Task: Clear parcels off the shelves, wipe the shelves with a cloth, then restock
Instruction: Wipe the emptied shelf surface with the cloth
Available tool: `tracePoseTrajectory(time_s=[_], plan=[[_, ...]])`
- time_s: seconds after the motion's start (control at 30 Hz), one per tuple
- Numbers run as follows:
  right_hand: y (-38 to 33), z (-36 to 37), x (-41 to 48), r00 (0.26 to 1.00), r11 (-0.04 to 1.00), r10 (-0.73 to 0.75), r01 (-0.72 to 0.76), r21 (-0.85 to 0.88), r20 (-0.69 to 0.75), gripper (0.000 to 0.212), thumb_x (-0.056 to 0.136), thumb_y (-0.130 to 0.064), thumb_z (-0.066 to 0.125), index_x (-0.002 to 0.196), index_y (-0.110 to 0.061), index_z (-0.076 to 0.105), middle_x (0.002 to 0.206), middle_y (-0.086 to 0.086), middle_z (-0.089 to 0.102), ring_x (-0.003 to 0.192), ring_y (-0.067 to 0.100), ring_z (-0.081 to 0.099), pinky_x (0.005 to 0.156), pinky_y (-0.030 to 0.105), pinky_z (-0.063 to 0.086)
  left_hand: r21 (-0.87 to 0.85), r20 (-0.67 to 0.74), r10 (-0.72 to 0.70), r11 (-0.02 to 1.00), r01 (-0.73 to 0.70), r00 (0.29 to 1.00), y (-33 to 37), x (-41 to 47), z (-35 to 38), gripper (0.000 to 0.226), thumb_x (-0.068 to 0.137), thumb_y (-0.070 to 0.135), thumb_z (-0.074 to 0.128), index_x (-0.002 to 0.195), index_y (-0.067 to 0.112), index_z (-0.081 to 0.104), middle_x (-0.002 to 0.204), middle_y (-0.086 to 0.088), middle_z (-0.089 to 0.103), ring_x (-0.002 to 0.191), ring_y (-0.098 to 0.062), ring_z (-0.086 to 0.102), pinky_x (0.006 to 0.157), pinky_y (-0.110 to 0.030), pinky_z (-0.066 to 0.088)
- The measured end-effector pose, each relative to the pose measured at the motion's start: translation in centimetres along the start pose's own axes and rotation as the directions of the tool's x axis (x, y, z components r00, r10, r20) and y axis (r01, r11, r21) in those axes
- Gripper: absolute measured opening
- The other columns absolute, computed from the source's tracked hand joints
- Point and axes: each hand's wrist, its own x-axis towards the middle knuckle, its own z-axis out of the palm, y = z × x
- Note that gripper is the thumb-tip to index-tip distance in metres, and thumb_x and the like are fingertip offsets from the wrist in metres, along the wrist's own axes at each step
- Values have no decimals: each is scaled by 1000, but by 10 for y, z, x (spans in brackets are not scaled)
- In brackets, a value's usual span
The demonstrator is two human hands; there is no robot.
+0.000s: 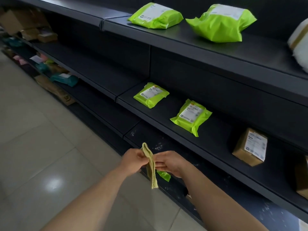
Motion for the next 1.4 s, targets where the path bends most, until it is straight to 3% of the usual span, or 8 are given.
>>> tracePoseTrajectory(time_s=[0.17,0.53,0.67,0.83,0.93,1.07,1.2,1.4], plan=[[-12,-6,34,998,999,33,-32,20,-47,17,91,-13,61,102,-3,67,103,13,72,99,22,69,95,35,52,-20,-13,-74,997,74,997,-11,30,-17,13,85,15,65,75,15,57,76,1,67,72,-8,68,68,-29,59],[-27,10,104,932,942,91,33,333,-351,24,97,-2,40,107,8,60,85,19,65,76,24,64,79,37,57,-313,-75,-152,942,122,985,-19,104,-82,15,85,-2,63,78,5,51,80,-21,69,68,-19,73,59,-25,59],[-35,29,124,931,924,99,46,379,-353,28,98,-5,39,111,7,61,88,16,65,76,21,65,82,37,57,-234,-13,-110,967,104,994,-33,141,-116,19,84,0,65,74,6,50,60,-8,69,65,-17,72,62,-27,59],[-33,47,145,922,926,99,53,375,-374,19,98,-4,46,98,2,64,81,13,62,71,16,63,77,31,57,-212,91,-113,969,131,989,-47,188,-153,18,87,0,62,77,5,48,78,-21,69,70,-24,73,67,-37,60],[-23,56,160,932,937,106,23,348,-347,18,96,-4,50,106,1,64,89,12,66,82,19,64,88,35,53,-243,157,-134,955,170,978,-54,209,-160,16,87,-2,62,82,5,47,82,-23,68,69,-26,72,59,-33,59],[-11,62,185,919,928,151,-4,373,-365,18,89,3,57,105,6,66,87,17,61,83,23,59,86,35,55,-184,254,-101,971,151,962,-74,232,-150,18,85,0,66,90,6,50,80,-14,63,69,-23,70,59,-33,59],[11,53,221,864,915,198,6,403,-464,12,91,6,52,94,5,63,81,17,60,71,19,60,64,26,55,-128,281,-86,984,126,956,-104,263,-132,17,86,1,64,88,9,49,81,-10,59,71,-21,68,60,-31,59],[49,24,295,806,931,231,-21,364,-545,24,94,-4,40,91,-4,64,75,10,67,75,22,65,72,36,58,-4,271,-20,1000,22,962,-148,324,-89,18,88,-3,56,83,13,51,87,-12,60,80,-23,67,69,-32,60]])
